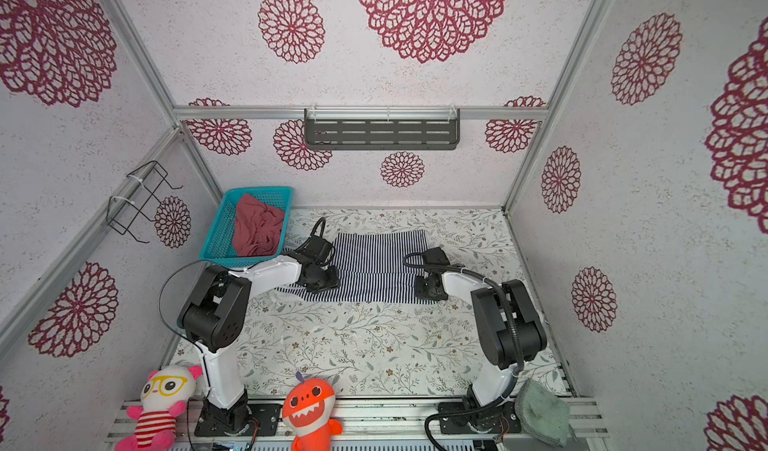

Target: Fold and stack the tank tops

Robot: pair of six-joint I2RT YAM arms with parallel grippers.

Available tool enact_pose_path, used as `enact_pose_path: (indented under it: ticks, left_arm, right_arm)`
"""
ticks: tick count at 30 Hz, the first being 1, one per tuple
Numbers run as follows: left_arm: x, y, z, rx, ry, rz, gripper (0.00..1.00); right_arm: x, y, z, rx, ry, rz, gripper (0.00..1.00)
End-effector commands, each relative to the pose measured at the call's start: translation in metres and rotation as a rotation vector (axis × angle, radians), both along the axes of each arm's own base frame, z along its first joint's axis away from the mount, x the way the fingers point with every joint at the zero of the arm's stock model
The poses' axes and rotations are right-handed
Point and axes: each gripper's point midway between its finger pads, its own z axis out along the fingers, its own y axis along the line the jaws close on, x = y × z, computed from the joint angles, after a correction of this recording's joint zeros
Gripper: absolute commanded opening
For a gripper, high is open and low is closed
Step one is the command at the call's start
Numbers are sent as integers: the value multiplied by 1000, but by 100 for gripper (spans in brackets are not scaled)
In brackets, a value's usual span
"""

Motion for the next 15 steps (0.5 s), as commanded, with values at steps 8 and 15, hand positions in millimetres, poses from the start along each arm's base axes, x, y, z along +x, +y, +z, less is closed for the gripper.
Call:
enact_pose_path:
  ticks: [8,15]
  left_arm:
    - [-128,27,7,46,206,26,48]
    - [-47,-1,91,6,-20,-84,51]
  right_arm:
    - [-126,-32,18,-7,224,-61,34]
    - [-72,-53,72,-33,60,-45,43]
